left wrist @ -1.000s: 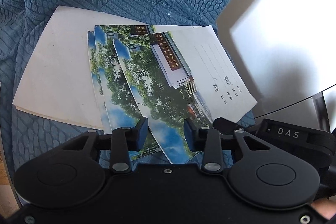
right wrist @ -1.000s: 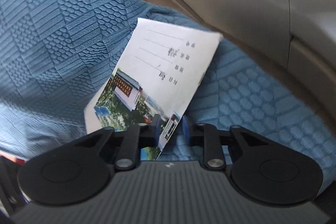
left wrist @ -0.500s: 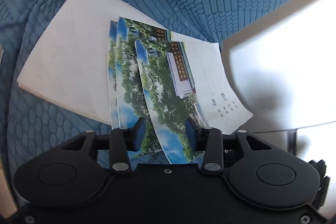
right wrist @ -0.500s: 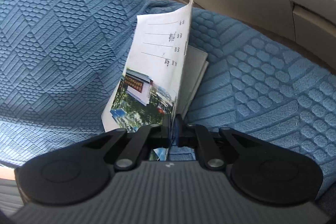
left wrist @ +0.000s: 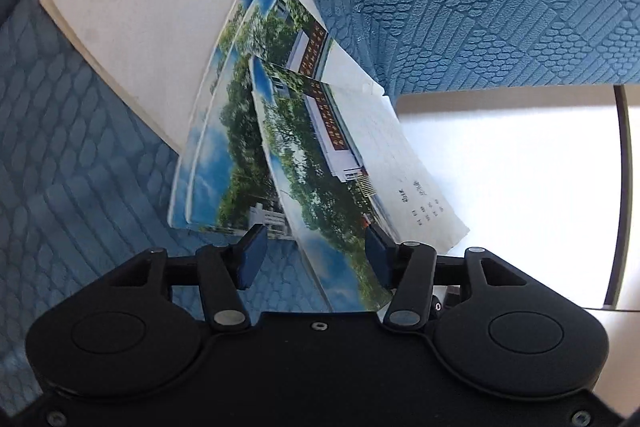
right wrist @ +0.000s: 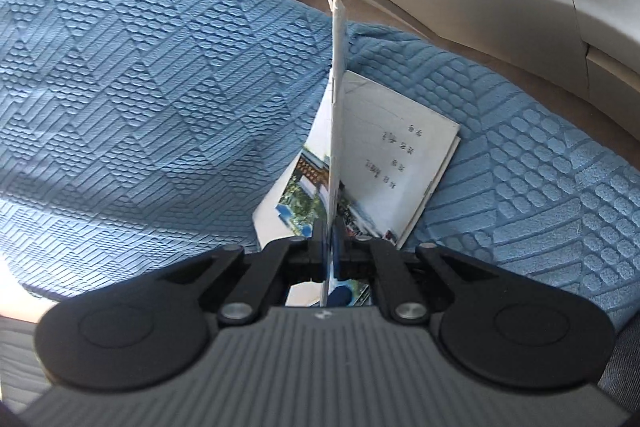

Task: Organize objects
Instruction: 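Lift the gripped postcards up off the envelope with both grippers, then carry the postcards with both grippers over the book stack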

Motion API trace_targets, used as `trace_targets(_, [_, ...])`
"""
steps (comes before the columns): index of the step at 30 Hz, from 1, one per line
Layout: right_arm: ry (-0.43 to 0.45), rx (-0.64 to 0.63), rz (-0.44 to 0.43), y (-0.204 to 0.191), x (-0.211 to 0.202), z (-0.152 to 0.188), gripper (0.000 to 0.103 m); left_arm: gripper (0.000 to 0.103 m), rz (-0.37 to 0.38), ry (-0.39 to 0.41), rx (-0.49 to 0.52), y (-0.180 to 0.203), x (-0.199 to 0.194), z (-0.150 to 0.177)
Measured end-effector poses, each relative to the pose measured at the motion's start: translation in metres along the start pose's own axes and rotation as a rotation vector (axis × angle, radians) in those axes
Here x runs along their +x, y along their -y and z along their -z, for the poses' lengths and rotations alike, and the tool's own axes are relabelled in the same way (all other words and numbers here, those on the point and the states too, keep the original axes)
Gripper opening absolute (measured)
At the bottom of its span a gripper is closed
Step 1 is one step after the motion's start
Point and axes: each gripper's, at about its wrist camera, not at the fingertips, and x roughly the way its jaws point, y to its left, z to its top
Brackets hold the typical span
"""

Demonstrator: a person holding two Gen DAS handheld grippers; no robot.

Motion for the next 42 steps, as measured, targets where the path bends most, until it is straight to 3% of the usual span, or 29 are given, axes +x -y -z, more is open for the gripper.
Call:
trace_targets(3, [0.006,-0.014,0.000,-0.005,-0.006,0.002,0.006,0.051,0.066,-0.003,-0.072,-0.008,0.006,0.000])
trace_targets(7, [0.009,-0.022,0.006,-0.005,-0.012,0.005,0.006,0.049,0.089,0.007,-0.131,-0.019,0.011,-0.004])
trace_targets(10, [0.006,-0.027,0.024,-0.002,-0.017,0.008,0.006,0.037,0.080,-0.005,-0.138,-0.023,0.013,-0.004])
trace_targets(16, [0.022,-0.079,0.037,-0.010,-0.032,0.018,0.006,0.019,0.021,0.032,-0.065,-0.015,-0.003,0.003])
trace_targets(23, [0.049,-0.127,0.028,-0.023,-0.054,0.036,0.006,0.007,0.062,0.057,0.005,-0.011,-0.035,0.016])
trace_targets(32, [0.052,-0.172,0.026,-0.042,-0.084,0.061,0.007,0.003,0.057,0.115,0.187,0.018,-0.094,0.042])
trace_targets(42, [0.067,-0.227,-0.008,-0.071,-0.113,0.094,0.007,0.002,0.093,0.154,0.219,0.033,-0.169,0.063])
